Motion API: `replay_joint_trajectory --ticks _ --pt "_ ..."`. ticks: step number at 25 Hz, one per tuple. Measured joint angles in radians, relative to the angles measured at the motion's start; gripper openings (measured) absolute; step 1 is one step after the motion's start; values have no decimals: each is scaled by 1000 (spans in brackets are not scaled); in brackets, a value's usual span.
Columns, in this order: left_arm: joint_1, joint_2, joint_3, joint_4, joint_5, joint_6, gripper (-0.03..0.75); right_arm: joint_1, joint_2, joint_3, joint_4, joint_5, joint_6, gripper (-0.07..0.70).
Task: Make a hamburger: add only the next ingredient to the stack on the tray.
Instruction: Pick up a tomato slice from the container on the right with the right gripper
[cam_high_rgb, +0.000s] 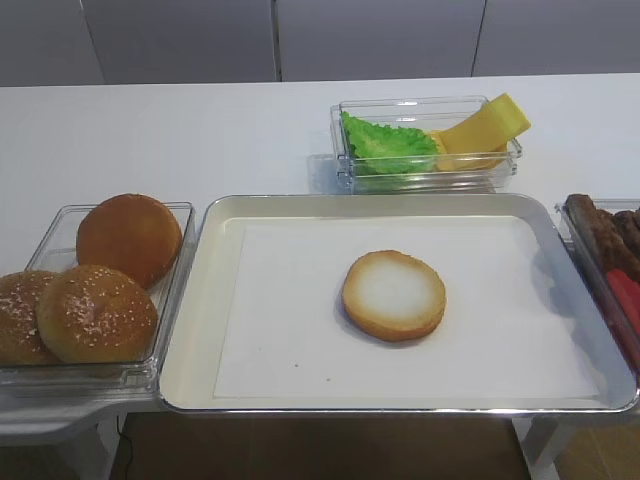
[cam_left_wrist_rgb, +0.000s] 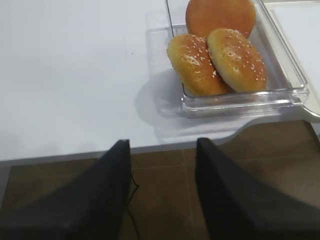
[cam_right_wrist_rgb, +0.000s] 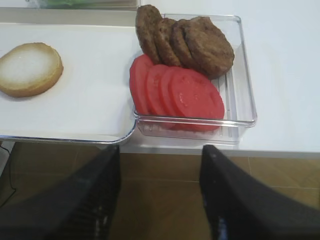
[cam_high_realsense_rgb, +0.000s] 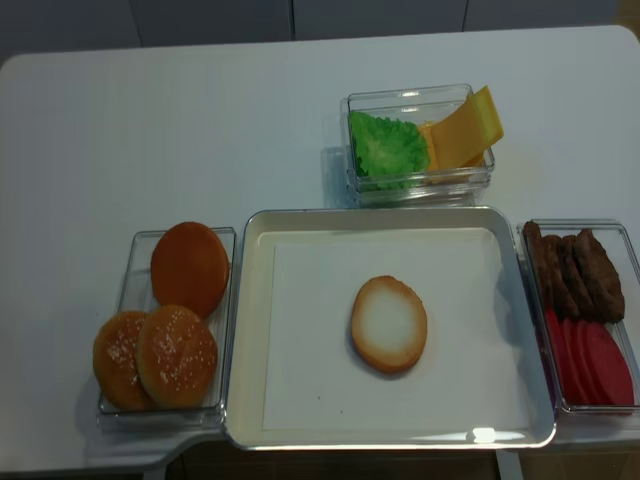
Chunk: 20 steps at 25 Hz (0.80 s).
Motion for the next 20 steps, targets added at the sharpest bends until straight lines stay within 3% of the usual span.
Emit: replay_joint_trajectory --ticks 10,20 --pt "0 0 0 0 0 0 319 0 105 -60 25 -18 0 386" --pt "0 0 0 0 0 0 319 0 502 -196 127 -141 0 386"
